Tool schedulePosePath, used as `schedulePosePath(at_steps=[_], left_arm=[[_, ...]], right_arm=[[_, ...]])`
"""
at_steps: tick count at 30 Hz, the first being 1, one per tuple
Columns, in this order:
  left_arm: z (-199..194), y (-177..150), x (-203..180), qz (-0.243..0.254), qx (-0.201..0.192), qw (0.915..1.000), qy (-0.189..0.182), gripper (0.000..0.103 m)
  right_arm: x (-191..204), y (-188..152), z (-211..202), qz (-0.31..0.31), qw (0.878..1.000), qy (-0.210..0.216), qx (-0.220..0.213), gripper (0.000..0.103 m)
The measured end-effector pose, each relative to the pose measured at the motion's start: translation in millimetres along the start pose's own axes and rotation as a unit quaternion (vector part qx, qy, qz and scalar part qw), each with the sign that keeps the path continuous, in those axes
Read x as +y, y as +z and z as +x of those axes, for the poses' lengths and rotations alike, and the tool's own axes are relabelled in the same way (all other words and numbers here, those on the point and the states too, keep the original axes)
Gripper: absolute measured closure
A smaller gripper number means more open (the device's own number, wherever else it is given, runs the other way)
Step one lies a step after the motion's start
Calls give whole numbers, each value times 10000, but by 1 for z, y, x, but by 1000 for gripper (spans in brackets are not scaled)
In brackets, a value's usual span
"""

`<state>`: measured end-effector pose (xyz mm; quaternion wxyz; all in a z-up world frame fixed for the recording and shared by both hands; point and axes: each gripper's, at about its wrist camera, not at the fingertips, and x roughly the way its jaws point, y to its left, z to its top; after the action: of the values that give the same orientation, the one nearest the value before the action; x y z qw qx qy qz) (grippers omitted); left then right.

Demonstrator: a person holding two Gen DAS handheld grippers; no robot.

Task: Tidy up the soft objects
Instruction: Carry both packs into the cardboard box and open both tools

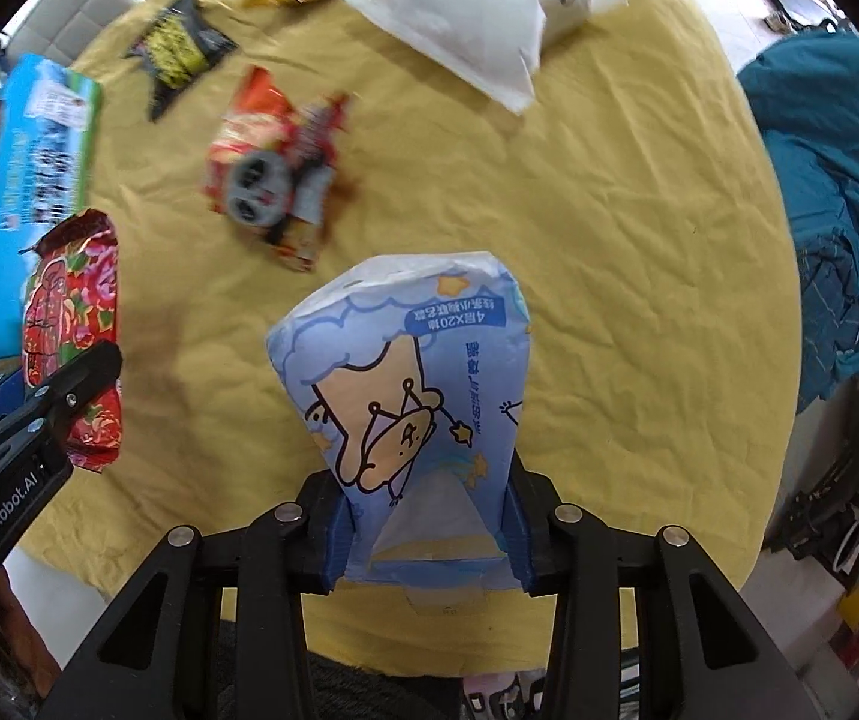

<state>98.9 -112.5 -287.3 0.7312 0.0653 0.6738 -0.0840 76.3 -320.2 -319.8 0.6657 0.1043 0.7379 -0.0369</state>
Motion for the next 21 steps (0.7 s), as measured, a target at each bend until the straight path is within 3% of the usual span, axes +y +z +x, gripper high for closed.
schedulePosePath(at_steps=[5,13,21], left_arm=[[-55,-3,7,-29,-445,9988,-188,62],[-113,24,24,-290,-1077,9927,-468,62],[-126,59,107,-720,-1151,9874,-814,62]], right_arm=[[26,-9,-49,-190,9989,227,-360,60],[65,-2,-118,-556,9926,624,-877,60],[135,25,-152,-859,9854,942,-1130,60]])
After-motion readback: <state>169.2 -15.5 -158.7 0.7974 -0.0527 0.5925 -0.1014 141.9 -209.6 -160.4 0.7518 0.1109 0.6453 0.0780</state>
